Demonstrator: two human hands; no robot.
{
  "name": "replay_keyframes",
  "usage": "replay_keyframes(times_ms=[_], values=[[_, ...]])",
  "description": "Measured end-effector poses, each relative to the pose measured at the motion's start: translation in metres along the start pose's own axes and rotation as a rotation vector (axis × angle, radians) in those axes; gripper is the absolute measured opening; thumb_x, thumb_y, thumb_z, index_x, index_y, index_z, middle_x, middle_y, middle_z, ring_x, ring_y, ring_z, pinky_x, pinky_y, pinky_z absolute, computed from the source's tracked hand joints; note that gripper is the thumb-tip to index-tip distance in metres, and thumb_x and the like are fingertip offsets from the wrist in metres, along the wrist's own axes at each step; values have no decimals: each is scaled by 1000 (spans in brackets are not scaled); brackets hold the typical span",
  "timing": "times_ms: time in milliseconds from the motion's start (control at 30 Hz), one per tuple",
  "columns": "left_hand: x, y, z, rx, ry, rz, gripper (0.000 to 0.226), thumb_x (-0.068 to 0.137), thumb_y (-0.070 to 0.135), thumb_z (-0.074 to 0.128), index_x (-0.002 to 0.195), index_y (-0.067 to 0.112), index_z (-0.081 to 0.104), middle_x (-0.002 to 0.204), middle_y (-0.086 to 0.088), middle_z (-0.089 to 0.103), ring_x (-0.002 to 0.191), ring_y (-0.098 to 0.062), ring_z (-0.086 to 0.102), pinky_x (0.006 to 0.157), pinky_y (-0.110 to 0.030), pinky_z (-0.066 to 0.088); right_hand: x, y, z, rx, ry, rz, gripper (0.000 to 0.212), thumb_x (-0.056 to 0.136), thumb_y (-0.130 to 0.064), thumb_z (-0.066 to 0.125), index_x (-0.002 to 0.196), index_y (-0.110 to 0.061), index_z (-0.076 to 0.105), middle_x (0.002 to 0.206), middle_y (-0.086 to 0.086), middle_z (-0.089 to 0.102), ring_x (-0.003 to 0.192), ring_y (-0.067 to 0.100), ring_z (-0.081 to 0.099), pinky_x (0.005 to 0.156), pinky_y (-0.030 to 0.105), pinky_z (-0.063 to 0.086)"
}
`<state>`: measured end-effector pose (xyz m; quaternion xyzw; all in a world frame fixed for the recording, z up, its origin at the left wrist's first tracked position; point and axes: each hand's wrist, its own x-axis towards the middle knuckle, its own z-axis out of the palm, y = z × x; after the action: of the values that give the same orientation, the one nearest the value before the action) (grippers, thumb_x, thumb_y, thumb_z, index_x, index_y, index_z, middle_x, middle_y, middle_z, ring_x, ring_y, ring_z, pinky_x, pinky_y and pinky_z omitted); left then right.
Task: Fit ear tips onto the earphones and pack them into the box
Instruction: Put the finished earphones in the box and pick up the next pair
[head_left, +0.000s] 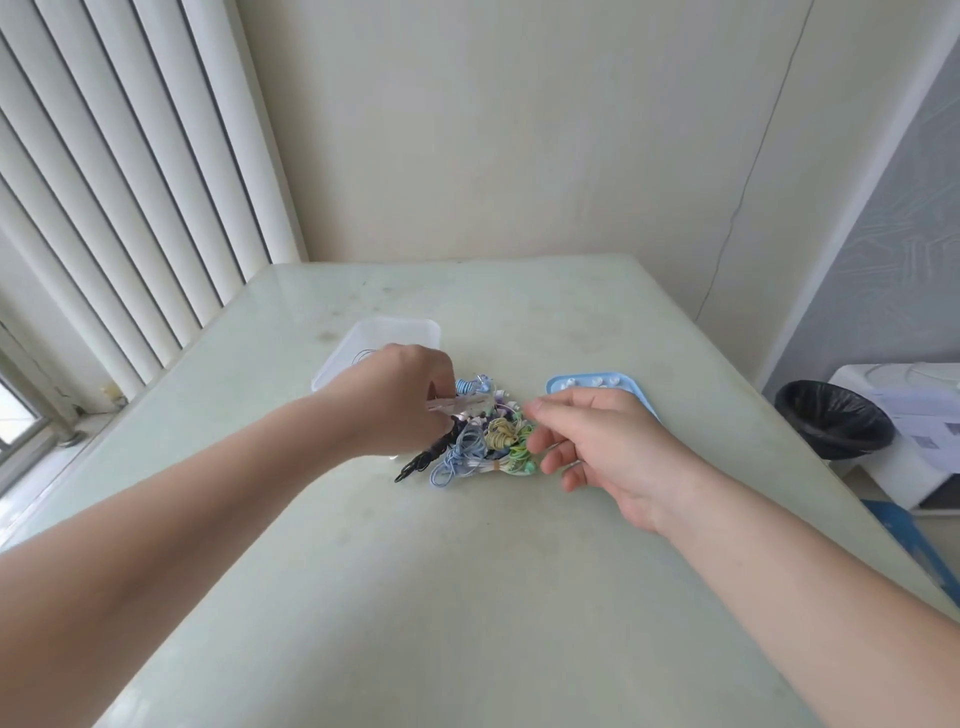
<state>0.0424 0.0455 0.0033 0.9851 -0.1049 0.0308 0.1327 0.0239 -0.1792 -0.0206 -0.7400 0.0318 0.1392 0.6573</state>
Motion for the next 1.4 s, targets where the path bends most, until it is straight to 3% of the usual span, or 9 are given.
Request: replay_keyframes(times_ms=[100, 300, 500, 733, 800, 900, 1000, 1133, 1400], values=[[2, 5, -17, -71, 80, 5, 11, 86, 26, 69, 95, 33, 65, 77, 15, 61, 74, -8, 57, 60, -26, 41, -3, 3, -3, 24, -19, 6, 15, 97, -24, 68, 103, -10, 72, 76, 7, 71, 59, 18, 59, 48, 28, 42], [-6, 25, -40, -571, 168, -78, 7, 90, 16, 67, 89, 18, 61, 76, 1, 71, 64, -18, 60, 64, -33, 50, -16, 10, -19, 107, -15, -27, 14, 97, -17, 67, 102, -6, 73, 77, 9, 71, 61, 20, 59, 53, 31, 46], [-16, 64, -40, -1071, -97, -48, 29, 91, -10, 48, 113, 6, 59, 93, -8, 77, 53, -24, 47, 50, -29, 31, -19, 10, -23, 287, -92, -127, 25, 93, -2, 68, 118, -8, 71, 110, 17, 72, 89, 25, 70, 69, 35, 58], [-14, 82, 25, -1421, -315, -34, 18, 80, 3, 58, 94, 10, 67, 81, -6, 65, 79, -29, 67, 71, -36, 56, -21, 20, -52, 447, -203, -127, 43, 91, 7, 63, 132, -4, 59, 124, 27, 69, 96, 38, 71, 82, 46, 59], [-15, 89, 44, -1469, -297, -39, 3, 84, 14, 66, 82, 12, 66, 79, -8, 61, 78, -29, 65, 74, -35, 57, -18, 26, -57, 446, -129, -93, 39, 91, 7, 65, 129, -3, 60, 122, 30, 68, 88, 37, 71, 87, 47, 61], [-13, 97, 65, -1491, -230, -55, 21, 90, 28, 69, 76, 14, 62, 72, -10, 56, 70, -28, 61, 66, -32, 53, -14, 35, -61, 384, -148, -100, 38, 93, 6, 64, 130, -2, 61, 114, 29, 68, 80, 34, 67, 88, 47, 60], [-10, 101, 78, -1611, -203, -60, 18, 92, 22, 67, 104, 10, 66, 65, -9, 54, 63, -27, 60, 63, -34, 51, -15, 37, -67, 287, -236, -128, 31, 98, 1, 58, 128, -2, 64, 98, 21, 70, 80, 29, 64, 78, 40, 56], [-11, 96, 90, -1652, -245, -51, 32, 98, 18, 60, 129, 14, 64, 71, -15, 61, 70, -32, 63, 77, -47, 47, -14, 44, -69, 239, -228, -126, 23, 100, 0, 55, 120, 4, 66, 88, 17, 69, 75, 28, 64, 74, 39, 52], [-20, 93, 103, -1381, -130, -63, 14, 101, 14, 62, 106, 12, 75, 85, -8, 73, 62, -27, 68, 58, -25, 52, -10, 49, -72, 266, -6, -38, 36, 75, 0, 81, 109, 2, 70, 99, 27, 76, 88, 36, 76, 72, 32, 59]])
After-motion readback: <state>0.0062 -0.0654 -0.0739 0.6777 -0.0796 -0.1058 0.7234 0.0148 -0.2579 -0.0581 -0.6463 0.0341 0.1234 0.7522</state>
